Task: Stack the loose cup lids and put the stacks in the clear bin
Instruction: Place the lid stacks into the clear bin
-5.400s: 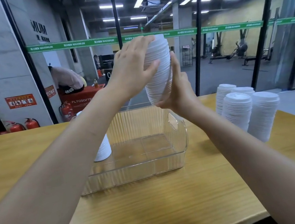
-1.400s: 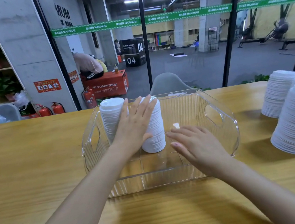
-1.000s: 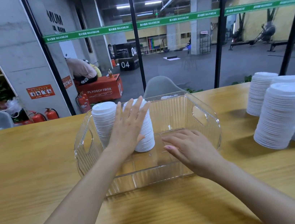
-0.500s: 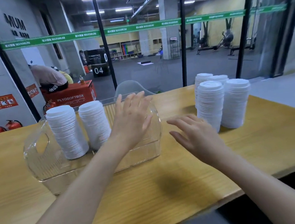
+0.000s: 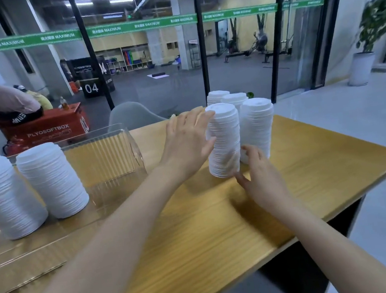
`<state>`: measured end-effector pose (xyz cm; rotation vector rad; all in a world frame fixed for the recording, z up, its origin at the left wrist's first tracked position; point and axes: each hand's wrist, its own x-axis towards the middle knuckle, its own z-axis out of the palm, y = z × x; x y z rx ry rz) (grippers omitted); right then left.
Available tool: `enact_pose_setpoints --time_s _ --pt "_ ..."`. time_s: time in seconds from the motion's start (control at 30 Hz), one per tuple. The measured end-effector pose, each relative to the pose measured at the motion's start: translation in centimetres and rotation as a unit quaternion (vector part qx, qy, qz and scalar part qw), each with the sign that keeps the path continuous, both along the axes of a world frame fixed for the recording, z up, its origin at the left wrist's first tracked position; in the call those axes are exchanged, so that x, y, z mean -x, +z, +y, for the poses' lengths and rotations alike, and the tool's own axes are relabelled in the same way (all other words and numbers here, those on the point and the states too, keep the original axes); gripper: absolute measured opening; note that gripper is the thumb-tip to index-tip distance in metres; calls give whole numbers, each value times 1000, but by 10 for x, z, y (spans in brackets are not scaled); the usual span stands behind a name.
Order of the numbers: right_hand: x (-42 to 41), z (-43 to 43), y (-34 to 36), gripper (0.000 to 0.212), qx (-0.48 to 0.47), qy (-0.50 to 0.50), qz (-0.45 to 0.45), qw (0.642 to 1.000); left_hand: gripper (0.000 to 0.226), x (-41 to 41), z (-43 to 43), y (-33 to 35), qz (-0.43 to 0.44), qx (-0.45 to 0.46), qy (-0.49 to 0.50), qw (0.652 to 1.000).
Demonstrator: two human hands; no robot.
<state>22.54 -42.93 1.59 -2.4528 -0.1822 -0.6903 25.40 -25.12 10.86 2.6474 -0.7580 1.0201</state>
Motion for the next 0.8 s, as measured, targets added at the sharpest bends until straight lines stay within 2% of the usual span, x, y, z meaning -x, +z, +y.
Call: enact_pose_setpoints --time_s 0.17,0.3,0.47,0.7,0.8 --pt "-26 9 -11 86 -77 28 48 995 64 -27 -27 3 37 45 -26 998" --pt "-37 20 -17 91 -117 22 72 990 68 -39 -30 -6 61 44 -31 997" --pt "-47 25 -15 98 -139 36 82 986 63 -45 -10 -10 42 63 -38 996" --pt "-59 40 -7 136 -148 22 100 984 62 -51 -2 -10 52 57 -48 996" --pt "-63 45 -8 133 -153 10 77 985 63 -55 2 -12 76 73 -54 993"
